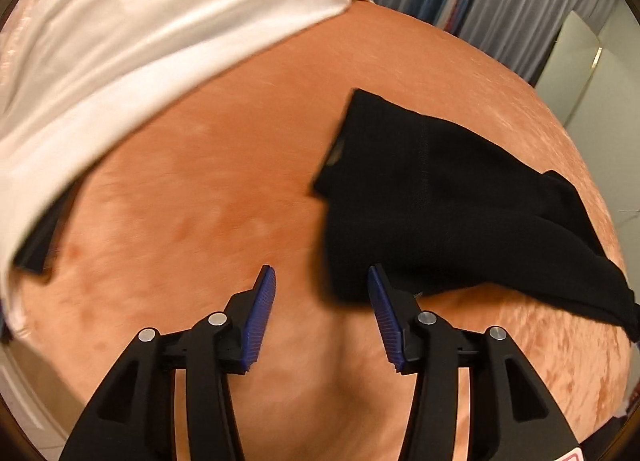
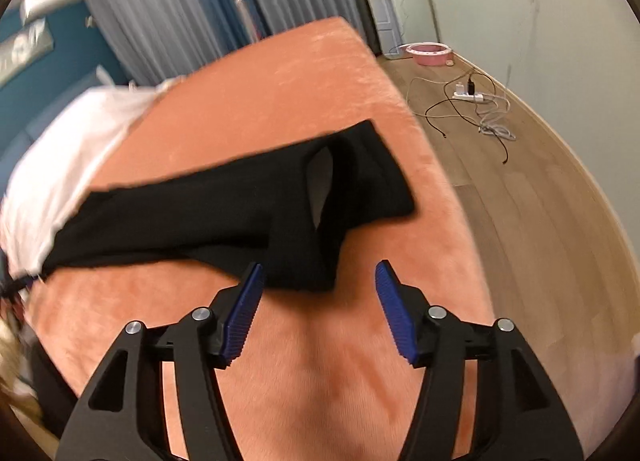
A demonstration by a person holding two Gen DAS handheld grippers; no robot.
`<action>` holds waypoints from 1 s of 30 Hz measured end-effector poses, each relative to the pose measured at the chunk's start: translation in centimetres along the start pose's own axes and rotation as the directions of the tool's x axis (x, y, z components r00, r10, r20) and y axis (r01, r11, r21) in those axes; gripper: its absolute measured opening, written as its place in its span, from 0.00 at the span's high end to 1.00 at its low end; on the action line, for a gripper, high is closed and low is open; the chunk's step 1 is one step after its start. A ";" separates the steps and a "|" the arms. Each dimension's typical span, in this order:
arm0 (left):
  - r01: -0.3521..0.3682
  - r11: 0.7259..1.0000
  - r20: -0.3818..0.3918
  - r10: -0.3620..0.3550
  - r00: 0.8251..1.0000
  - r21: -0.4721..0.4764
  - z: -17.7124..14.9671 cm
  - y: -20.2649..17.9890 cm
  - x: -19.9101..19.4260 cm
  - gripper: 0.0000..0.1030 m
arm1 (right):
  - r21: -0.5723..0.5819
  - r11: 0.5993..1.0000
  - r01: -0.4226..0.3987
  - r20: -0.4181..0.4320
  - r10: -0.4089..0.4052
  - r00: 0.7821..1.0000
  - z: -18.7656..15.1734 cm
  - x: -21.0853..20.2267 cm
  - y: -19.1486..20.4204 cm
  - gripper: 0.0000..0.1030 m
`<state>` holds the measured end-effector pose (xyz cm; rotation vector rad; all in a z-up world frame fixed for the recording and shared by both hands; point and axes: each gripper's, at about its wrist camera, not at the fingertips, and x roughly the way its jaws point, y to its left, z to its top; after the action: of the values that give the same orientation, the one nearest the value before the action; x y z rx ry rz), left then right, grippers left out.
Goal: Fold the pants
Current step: 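Open both grippers and release the folded pants onto the bed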
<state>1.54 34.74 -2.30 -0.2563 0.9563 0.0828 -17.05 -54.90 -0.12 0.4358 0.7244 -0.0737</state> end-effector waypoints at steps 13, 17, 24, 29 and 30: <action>0.154 0.972 0.101 -0.173 0.980 0.177 -0.8 -15.5 -5.8 0.55 | -0.189 0.982 -0.006 0.039 0.013 0.999 10.4 5.7 8.0 0.97; 0.234 0.943 0.066 -0.256 0.965 0.238 -1.8 -19.7 -6.2 0.55 | -0.419 0.907 -0.034 0.189 0.124 0.974 9.7 -1.8 9.9 0.97; 0.285 0.905 -0.027 -0.292 0.956 0.316 -5.3 -24.9 -4.5 0.51 | -0.222 0.946 0.235 -0.068 -0.255 0.964 -1.0 -0.3 -4.3 0.46; 0.312 0.883 -0.065 -0.309 0.949 0.350 -6.6 -28.9 -4.2 0.51 | 0.037 0.999 0.021 -0.009 -0.021 1.000 2.5 -1.7 -4.7 0.46; 0.324 0.880 -0.067 -0.321 0.945 0.348 -6.8 -29.3 -4.4 0.51 | 0.042 0.999 -0.012 -0.025 0.013 1.000 3.1 -1.0 -4.3 0.42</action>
<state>-1.06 4.87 2.87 -0.0778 0.9067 -0.3973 -16.78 -60.13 1.06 0.4824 0.7459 -0.0721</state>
